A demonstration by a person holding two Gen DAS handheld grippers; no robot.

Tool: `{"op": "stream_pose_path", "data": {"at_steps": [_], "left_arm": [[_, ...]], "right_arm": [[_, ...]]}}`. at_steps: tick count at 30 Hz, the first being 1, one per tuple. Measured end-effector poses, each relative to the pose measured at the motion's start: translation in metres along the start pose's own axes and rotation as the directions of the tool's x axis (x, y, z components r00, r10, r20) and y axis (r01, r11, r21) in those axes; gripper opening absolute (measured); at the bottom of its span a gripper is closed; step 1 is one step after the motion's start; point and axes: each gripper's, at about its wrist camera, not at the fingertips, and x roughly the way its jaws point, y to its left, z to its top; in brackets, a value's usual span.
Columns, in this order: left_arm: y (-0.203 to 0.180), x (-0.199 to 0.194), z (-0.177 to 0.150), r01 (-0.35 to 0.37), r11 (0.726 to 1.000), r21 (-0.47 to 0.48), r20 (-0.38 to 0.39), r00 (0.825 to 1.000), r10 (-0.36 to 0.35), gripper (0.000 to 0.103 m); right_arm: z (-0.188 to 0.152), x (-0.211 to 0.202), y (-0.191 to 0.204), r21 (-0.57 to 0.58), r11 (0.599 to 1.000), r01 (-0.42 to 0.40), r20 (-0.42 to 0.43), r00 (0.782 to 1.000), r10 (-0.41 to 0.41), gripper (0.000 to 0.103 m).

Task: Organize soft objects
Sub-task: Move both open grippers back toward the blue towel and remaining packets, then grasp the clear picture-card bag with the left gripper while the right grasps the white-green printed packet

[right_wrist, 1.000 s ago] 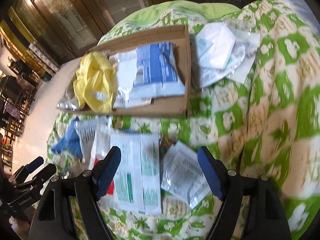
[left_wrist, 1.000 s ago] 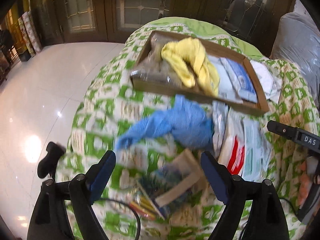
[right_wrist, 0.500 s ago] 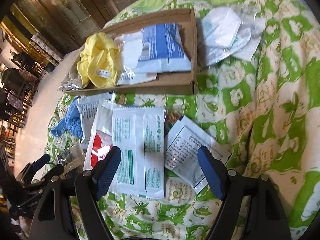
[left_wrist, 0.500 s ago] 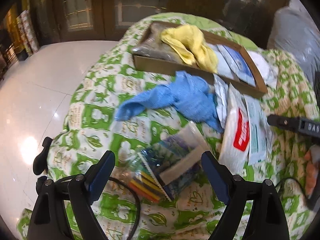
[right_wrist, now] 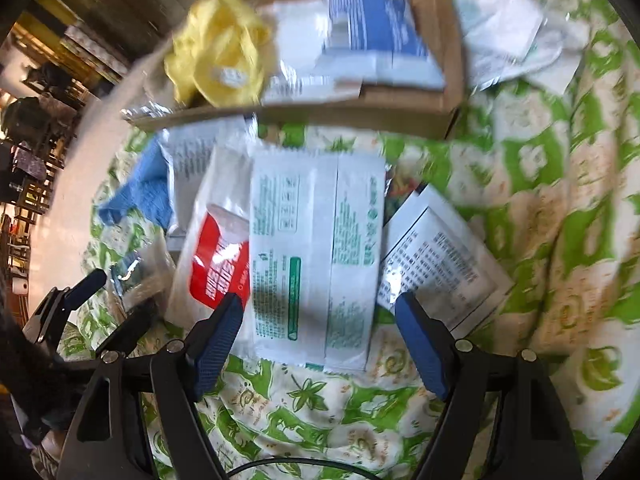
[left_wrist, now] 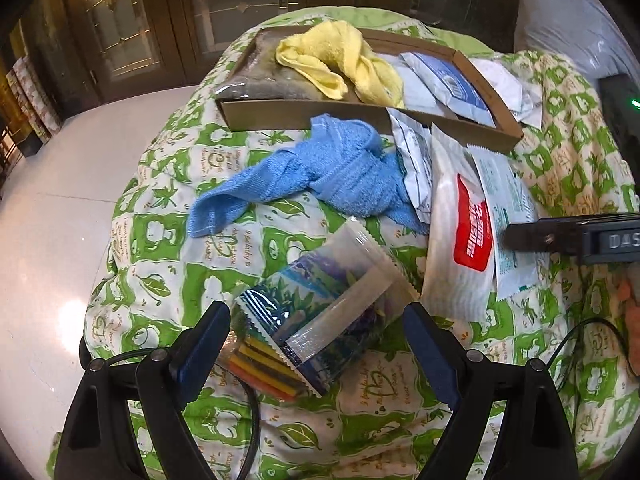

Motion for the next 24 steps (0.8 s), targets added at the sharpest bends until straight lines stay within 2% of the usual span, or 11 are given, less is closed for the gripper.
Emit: {"op": "stream_pose_path", "data": {"at_steps": [8, 9, 11, 12, 13, 15, 19, 24], "left_arm": [[-0.006, 0.004, -0.001, -0.005, 0.999, 0.040, -0.019, 1.000, 0.005, 0.090], [-0.007, 0.004, 0.000, -0.001, 0.999, 0.041, -0.024, 1.000, 0.002, 0.090], [-0.008, 0.006, 0.002, 0.010, 0.999, 0.054, -0.040, 0.999, -0.008, 0.090], [-0.008, 0.006, 0.002, 0.017, 0.998, 0.063, -0.047, 0.999, -0.014, 0.090], [-0.008, 0.008, 0.004, 0.023, 0.997, 0.077, -0.060, 0.998, -0.018, 0.090], [-0.013, 0.011, 0.009, 0.017, 0.994, 0.112, -0.078, 0.997, -0.008, 0.091], [-0.030, 0.014, 0.018, -0.026, 0.970, 0.242, -0.065, 0.997, 0.043, 0.091], [-0.044, 0.027, 0.025, -0.018, 0.944, 0.330, -0.081, 0.996, 0.047, 0.091]], "right_arm": [[0.013, 0.012, 0.017, -0.029, 0.996, 0.079, -0.008, 0.997, -0.079, 0.077], [0.013, 0.013, 0.019, -0.034, 0.995, 0.093, -0.001, 0.996, -0.093, 0.066], [0.011, 0.010, 0.020, -0.047, 0.993, 0.107, 0.022, 0.994, -0.106, 0.055], [0.010, 0.006, 0.018, -0.046, 0.995, 0.088, 0.028, 0.996, -0.087, 0.042], [0.010, 0.003, 0.014, -0.041, 0.996, 0.076, 0.025, 0.997, -0.075, 0.039], [0.009, -0.001, 0.007, -0.023, 0.999, 0.045, 0.018, 0.999, -0.045, 0.038], [0.011, -0.004, -0.010, 0.033, 0.999, -0.028, -0.005, 1.000, 0.028, 0.037], [0.018, -0.005, -0.019, 0.032, 0.999, -0.029, -0.004, 1.000, 0.029, 0.037]]}}
